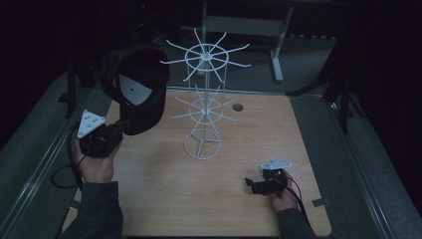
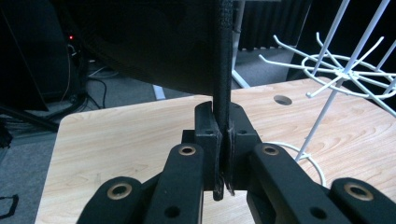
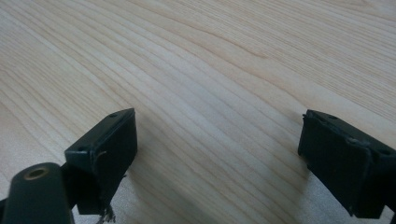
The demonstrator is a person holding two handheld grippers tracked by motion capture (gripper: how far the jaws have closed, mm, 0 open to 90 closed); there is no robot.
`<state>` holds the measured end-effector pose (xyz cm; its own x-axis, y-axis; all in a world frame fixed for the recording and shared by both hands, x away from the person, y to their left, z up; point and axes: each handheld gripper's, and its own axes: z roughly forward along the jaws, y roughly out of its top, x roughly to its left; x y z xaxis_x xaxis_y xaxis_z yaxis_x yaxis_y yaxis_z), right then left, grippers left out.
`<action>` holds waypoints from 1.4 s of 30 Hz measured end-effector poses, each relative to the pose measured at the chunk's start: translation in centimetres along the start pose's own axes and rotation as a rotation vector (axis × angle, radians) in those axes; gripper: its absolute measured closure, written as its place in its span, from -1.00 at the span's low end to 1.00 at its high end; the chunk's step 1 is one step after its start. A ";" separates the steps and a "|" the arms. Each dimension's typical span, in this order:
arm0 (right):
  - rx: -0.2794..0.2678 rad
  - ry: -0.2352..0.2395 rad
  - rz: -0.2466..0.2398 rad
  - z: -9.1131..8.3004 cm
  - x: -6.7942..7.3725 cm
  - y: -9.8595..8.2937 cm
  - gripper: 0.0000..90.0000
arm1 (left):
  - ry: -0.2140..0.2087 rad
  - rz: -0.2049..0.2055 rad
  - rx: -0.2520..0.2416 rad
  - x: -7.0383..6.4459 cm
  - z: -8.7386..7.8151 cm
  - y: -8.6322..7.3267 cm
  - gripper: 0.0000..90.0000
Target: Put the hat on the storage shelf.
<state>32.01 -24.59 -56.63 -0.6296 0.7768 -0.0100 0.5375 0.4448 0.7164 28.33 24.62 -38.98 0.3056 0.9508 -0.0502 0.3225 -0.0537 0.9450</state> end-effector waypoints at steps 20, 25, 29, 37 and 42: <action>-0.001 0.000 0.002 0.0 0.0 0.0 -0.74 | 0.007 0.001 -0.028 -0.2 -0.3 0.7 0.92; -0.001 0.000 0.002 0.0 0.0 0.0 -0.74 | 0.007 0.004 -0.031 -0.2 -0.4 0.9 0.92; -0.002 0.000 0.001 0.0 0.0 0.0 -0.74 | 0.007 0.004 -0.034 -0.4 -0.3 1.0 0.92; -0.002 0.000 0.001 0.0 0.0 0.0 -0.74 | 0.008 0.016 -0.042 -0.8 -0.3 1.2 0.92; -0.002 0.000 0.001 0.0 0.0 0.0 -0.74 | 0.007 0.027 -0.044 -1.0 -0.3 1.4 0.92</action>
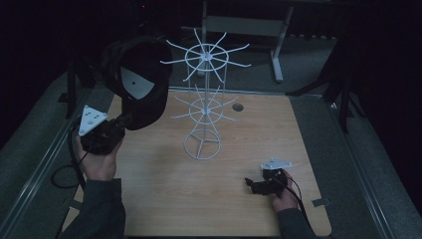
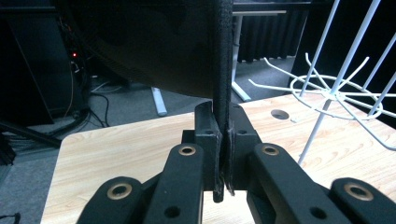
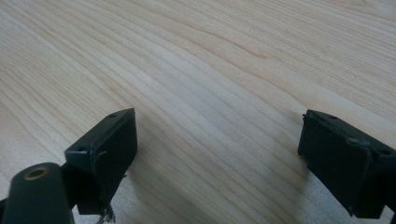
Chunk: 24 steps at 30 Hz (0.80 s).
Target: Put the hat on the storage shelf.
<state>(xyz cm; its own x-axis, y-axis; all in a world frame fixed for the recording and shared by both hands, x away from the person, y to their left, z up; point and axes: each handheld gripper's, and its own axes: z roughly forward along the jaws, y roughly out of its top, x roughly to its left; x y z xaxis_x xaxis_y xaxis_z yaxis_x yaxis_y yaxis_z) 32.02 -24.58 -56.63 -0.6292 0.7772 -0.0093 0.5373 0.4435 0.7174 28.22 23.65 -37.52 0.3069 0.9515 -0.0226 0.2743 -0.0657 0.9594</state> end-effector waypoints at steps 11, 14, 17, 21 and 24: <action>-0.001 0.000 0.000 0.0 0.0 0.0 -0.74 | 0.006 0.026 -0.010 -0.6 -0.1 0.4 0.92; -0.001 0.000 0.001 0.0 0.0 0.0 -0.74 | 0.009 0.037 -0.011 -0.8 -0.1 0.6 0.92; -0.001 0.000 0.000 0.0 0.0 0.0 -0.74 | 0.006 0.048 -0.014 -1.0 -0.1 0.7 0.92; -0.001 0.000 0.001 0.0 0.0 0.0 -0.74 | 0.007 0.056 -0.014 -1.2 -0.2 0.9 0.92; -0.001 0.000 0.001 0.0 0.0 0.0 -0.74 | 0.009 0.062 -0.014 -1.3 -0.2 0.9 0.92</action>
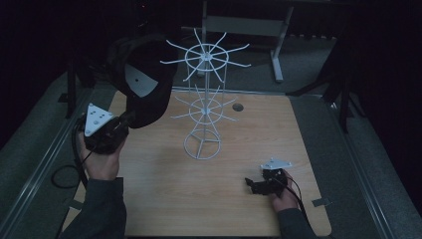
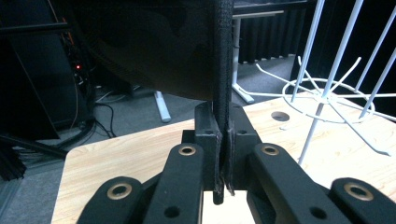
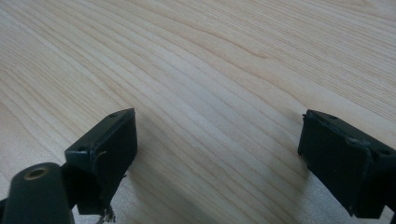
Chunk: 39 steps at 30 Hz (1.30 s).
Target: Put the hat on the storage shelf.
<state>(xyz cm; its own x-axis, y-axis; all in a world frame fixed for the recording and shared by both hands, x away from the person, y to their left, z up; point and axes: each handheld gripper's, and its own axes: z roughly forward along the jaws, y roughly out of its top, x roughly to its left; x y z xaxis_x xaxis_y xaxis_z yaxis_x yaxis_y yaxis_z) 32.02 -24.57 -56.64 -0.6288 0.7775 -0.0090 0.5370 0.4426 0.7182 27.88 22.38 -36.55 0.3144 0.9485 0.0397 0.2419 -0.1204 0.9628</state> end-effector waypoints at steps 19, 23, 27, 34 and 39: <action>0.002 0.000 0.001 0.0 0.0 0.0 -0.74 | 0.005 0.051 -0.002 -0.8 0.0 0.5 0.92; 0.002 0.000 0.001 0.0 0.0 0.0 -0.74 | 0.004 0.059 -0.001 -0.9 0.0 0.4 0.92; 0.002 0.000 0.001 0.0 0.0 0.0 -0.74 | 0.002 0.067 -0.006 -1.0 -0.1 0.4 0.92; 0.002 0.000 0.001 0.0 0.0 0.0 -0.74 | -0.006 0.084 -0.007 -1.2 0.1 0.2 0.92; 0.001 0.000 -0.001 0.0 0.0 0.0 -0.74 | -0.009 0.088 -0.002 -1.2 0.3 -0.1 0.92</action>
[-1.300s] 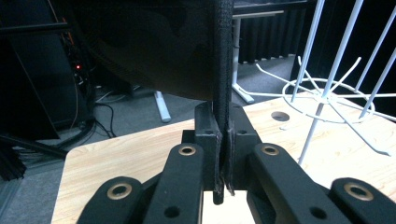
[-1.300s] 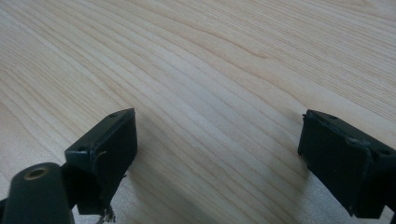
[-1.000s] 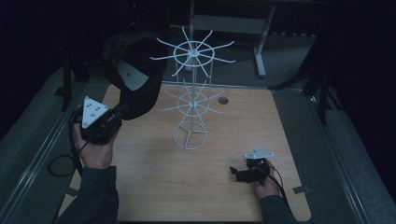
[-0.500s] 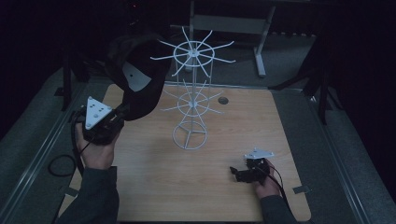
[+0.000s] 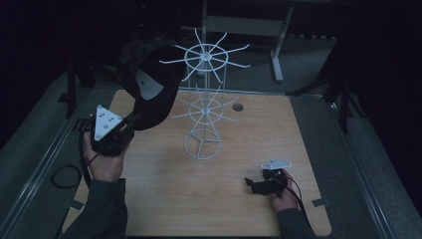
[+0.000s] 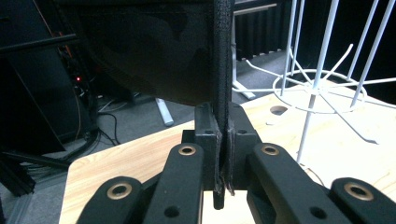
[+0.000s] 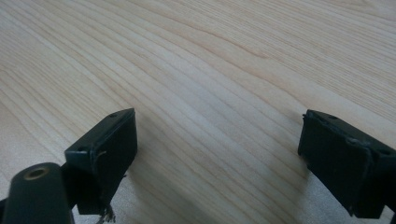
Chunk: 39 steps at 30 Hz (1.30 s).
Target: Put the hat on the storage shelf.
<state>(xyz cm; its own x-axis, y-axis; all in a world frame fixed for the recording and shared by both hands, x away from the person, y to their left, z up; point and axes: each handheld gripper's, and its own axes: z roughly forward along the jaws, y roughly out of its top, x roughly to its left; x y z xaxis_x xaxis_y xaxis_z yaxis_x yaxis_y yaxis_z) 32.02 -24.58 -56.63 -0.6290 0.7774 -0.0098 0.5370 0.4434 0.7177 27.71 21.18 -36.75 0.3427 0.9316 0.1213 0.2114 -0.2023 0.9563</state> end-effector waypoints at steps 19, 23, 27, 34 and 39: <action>0.000 0.000 0.000 0.0 0.0 0.0 -0.74 | -0.061 0.010 0.006 -0.3 0.4 -1.0 0.92; 0.000 0.000 0.000 0.0 0.0 0.0 -0.74 | -0.072 0.008 0.014 -0.2 0.4 -1.2 0.92; 0.000 0.001 0.000 0.0 0.0 0.0 -0.74 | -0.084 -0.003 0.022 -0.2 0.6 -1.5 0.91; 0.000 0.000 0.000 0.0 0.0 0.0 -0.74 | -0.099 -0.010 0.029 -0.2 0.7 -1.7 0.89; 0.000 0.000 -0.001 0.0 0.0 0.0 -0.74 | -0.111 -0.026 0.025 -0.1 0.7 -1.6 0.63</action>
<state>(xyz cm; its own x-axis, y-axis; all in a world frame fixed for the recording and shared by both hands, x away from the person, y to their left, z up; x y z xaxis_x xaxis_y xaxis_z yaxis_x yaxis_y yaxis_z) 32.02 -24.58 -56.64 -0.6295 0.7770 -0.0102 0.5363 0.4439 0.7178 27.98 21.17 -38.53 0.4361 0.8976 0.0643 0.2444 -0.1869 0.9515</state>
